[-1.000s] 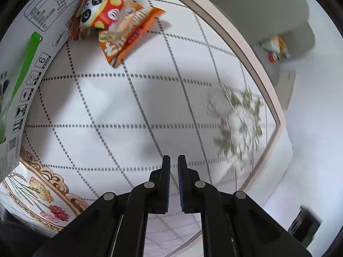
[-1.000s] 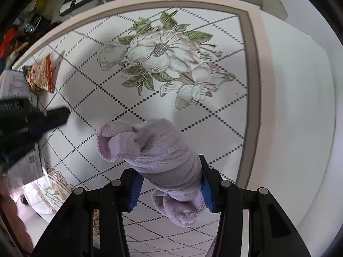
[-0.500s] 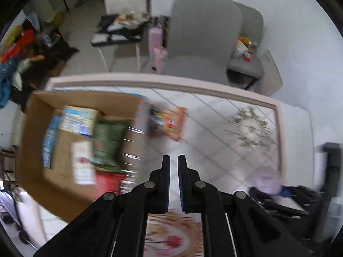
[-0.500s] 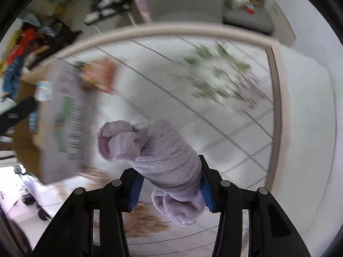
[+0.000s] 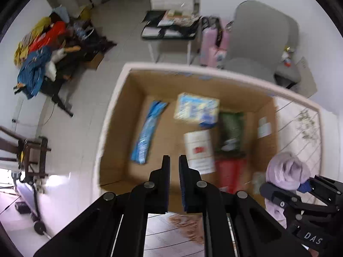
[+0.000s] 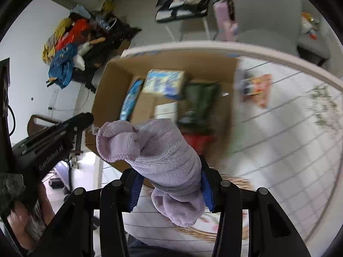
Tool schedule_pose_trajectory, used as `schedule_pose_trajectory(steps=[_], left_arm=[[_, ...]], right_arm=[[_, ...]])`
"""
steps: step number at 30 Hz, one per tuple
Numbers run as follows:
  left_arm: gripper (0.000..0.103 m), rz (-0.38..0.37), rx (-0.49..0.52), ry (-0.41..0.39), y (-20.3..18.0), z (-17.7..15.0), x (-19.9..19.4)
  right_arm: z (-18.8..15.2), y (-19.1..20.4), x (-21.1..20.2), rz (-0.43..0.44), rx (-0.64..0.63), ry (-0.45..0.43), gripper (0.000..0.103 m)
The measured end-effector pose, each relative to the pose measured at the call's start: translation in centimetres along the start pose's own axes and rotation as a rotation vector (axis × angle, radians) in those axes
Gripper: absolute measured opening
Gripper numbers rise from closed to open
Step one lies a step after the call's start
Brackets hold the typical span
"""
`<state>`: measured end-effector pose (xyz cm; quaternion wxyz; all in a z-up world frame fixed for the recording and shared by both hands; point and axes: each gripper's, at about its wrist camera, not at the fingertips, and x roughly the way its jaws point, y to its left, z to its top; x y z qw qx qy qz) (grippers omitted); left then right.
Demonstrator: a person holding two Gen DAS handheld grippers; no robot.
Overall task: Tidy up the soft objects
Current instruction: 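Lower the lilac cloth into the box and open the right tool, then grasp the orange snack bag on the table with the right tool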
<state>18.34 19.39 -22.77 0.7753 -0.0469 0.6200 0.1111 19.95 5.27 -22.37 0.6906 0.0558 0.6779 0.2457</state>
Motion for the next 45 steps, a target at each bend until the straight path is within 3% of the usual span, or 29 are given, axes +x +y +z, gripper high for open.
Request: schedule_pose_trajectory(steps=[5,10,12,14,18,20,22,24,27,29,32,38,43,44,45], left_arm=[[0.007,0.048,0.008,0.068,3.8,-0.4,4.0],[0.01,0.037,0.0,0.121,6.1,-0.6,6.9],[0.012,0.046,0.001,0.136,6.6,-0.7,7.6],[0.014,0.037,-0.003,0.145,6.9,-0.6,7.9],[0.02,-0.024,0.008,0.147,6.0,0.0,7.1],[0.031,-0.057,0.033,0.118,4.7,0.7,5.9],[0.083,-0.107,0.045,0.074,2.8,1.8,4.0],[0.1,-0.15,0.06,0.032,0.9,2.9,2.6],[0.1,-0.157,0.081,-0.014,-2.1,4.9,1.8],[0.1,-0.169,0.084,-0.01,-4.1,6.1,2.3],[0.1,-0.169,0.083,0.021,-6.5,7.6,4.2],[0.1,-0.11,0.1,0.071,-8.8,8.8,7.7],[0.1,-0.082,0.097,0.095,-9.1,9.0,9.3],[0.1,-0.079,0.098,0.098,-9.1,8.9,9.5],[0.1,-0.075,0.098,0.101,-9.1,8.9,9.7]], right_arm=[[0.9,3.6,5.4,0.015,0.049,0.05,0.05],[2.1,5.9,10.5,0.014,0.08,0.079,0.052],[2.2,6.0,12.5,0.024,0.096,0.107,0.075],[2.3,5.6,13.2,0.008,0.111,0.103,0.086],[2.2,3.5,11.0,0.035,0.167,0.043,0.09],[2.3,1.4,7.4,0.043,0.218,-0.041,0.09],[2.3,-0.8,4.3,0.053,0.274,-0.11,0.091],[2.7,-4.1,0.9,0.043,0.37,-0.186,0.092],[3.8,-10.4,-1.7,0.016,0.547,-0.233,0.093],[4.8,-15.6,-0.7,0.027,0.696,-0.198,0.093],[6.1,-21.1,3.3,0.13,0.866,-0.099,0.093],[7.1,-25.8,12.0,0.277,1.065,0.026,0.093],[7.2,-27.0,17.2,0.372,1.193,0.059,0.093],[7.3,-27.1,17.8,0.378,1.197,0.063,0.091],[7.6,-27.0,18.5,0.372,1.201,0.069,0.081]])
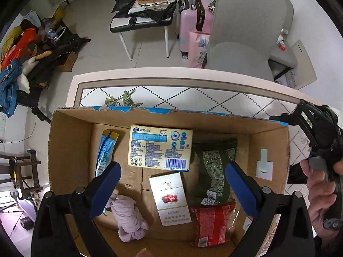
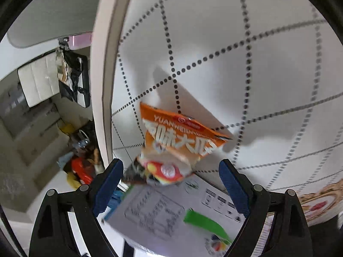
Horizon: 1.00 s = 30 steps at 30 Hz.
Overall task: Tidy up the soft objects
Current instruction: 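Grasp the orange snack bag on the table with the right tool, then carry the orange snack bag into the box and open the right tool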
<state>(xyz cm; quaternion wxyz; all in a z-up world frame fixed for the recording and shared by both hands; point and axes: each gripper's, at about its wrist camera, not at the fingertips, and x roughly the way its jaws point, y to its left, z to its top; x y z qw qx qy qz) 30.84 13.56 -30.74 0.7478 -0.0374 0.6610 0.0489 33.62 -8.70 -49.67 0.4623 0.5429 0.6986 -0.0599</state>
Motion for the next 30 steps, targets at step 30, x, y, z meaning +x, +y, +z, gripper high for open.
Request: schedule_pose_trajectory(steps=[30], left_arm=[[0.1,0.034,-0.03,-0.094,10.9,-10.6,-10.7]], right_arm=[[-30.0,8.4,-7.9,-0.338,-1.023,-0.142,0.047]])
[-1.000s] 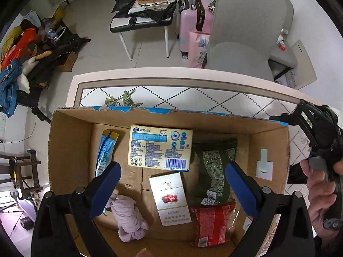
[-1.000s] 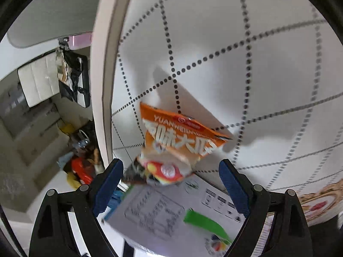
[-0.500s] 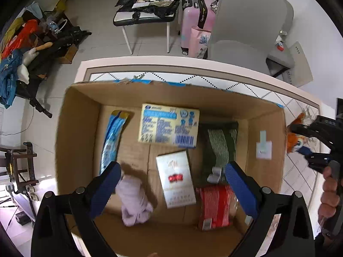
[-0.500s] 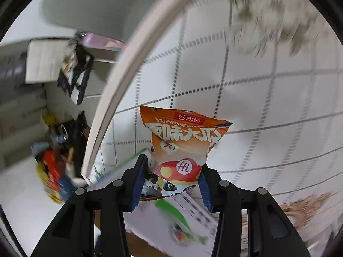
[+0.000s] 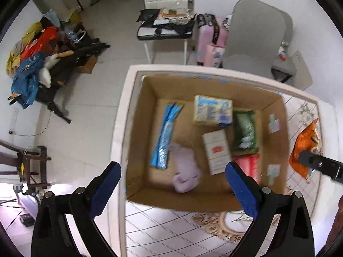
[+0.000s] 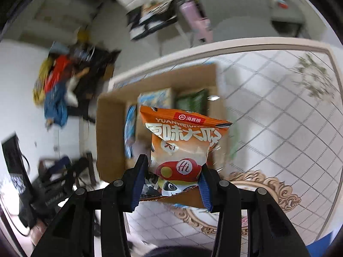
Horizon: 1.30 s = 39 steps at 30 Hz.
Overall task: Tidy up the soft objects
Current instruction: 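Carry the orange snack bag into the box and open the right tool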
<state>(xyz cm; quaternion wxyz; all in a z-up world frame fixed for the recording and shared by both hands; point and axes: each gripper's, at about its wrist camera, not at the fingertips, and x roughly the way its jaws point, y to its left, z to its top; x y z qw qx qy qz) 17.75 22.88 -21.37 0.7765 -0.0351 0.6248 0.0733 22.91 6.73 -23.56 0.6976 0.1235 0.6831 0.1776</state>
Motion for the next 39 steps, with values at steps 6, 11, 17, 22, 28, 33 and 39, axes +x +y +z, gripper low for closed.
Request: schedule_pose_trajectory(steps=[6,11,17,22,28,33,39], left_arm=[[0.1,0.032,-0.03,0.067,1.7,-2.3,4.0],[0.1,0.041,-0.052,0.128,2.5,-3.2,7.8],[0.1,0.048,-0.05,0.156,2.5,-3.3,10.1],[0.1,0.071,-0.042,0.16,2.2,-3.2,10.7],[0.1,0.048,-0.034,0.147,1.6,-3.5,9.6],[0.1,0.022,-0.009,0.112,0.3,-3.7,7.0],[0.1,-0.02,0.041,0.027,-1.7,-4.4,1.4]], right_arm=[[-2.3,2.7,6.4,-0.055,-0.042,0.127,0.047],[-3.8,2.0,11.2,-0.102,-0.027,0.163,0.047],[-5.1,1.2,16.1,-0.158,0.001,0.189,0.047],[-5.9,1.0,17.9,-0.199,-0.045,0.21,0.049],[-6.3,0.3,15.2,-0.202,-0.045,0.17,0.077],[-6.7,-0.6,10.0,-0.272,-0.059,0.071,0.08],[-7.7,-0.6,2.5,-0.366,-0.058,-0.063,0.093]])
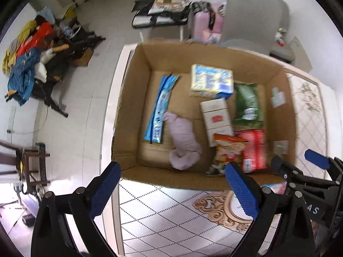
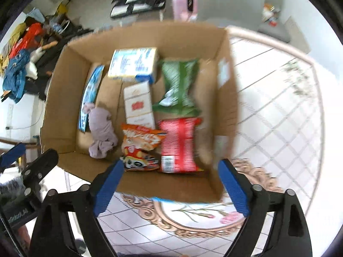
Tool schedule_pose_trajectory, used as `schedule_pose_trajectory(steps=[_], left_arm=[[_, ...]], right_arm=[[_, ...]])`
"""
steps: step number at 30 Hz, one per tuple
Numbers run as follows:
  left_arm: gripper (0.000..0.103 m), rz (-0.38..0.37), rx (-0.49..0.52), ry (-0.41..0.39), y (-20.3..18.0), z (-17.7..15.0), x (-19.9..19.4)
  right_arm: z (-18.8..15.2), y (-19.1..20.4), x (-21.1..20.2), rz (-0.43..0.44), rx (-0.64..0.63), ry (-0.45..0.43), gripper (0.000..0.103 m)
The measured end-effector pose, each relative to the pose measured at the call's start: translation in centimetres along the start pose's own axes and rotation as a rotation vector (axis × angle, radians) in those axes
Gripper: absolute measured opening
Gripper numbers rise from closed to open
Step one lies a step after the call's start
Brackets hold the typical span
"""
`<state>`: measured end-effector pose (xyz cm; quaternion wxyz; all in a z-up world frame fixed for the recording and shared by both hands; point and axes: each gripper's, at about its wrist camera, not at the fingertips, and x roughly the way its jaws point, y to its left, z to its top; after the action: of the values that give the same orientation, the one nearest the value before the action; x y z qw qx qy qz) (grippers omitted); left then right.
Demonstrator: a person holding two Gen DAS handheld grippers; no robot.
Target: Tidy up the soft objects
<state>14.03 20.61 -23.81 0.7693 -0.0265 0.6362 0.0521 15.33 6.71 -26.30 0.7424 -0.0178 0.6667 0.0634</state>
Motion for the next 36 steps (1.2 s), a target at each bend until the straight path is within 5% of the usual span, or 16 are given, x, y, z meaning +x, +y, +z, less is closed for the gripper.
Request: schedule_pose_trajectory(steps=[13,19,36], left_arm=[[0.1,-0.073,-0.002,-0.189,-1.1,-1.8,-13.7],[0.1,-0.051,0.014,-0.262,-1.3,-3.9,-19.4],[0.1,-0.058,-0.032,-0.323,-0.7,-8.0,-24.9]], right_arm=[[-2.8,-1.0,-16.7,-0.017,0.023,-0.249,0.094],[-6.4,-1.0,-24.0,-0.032,0.019,-0.346,0.094],[-11.4,-1.2,-31.3,-0.066,0.008,-0.406,0.094]])
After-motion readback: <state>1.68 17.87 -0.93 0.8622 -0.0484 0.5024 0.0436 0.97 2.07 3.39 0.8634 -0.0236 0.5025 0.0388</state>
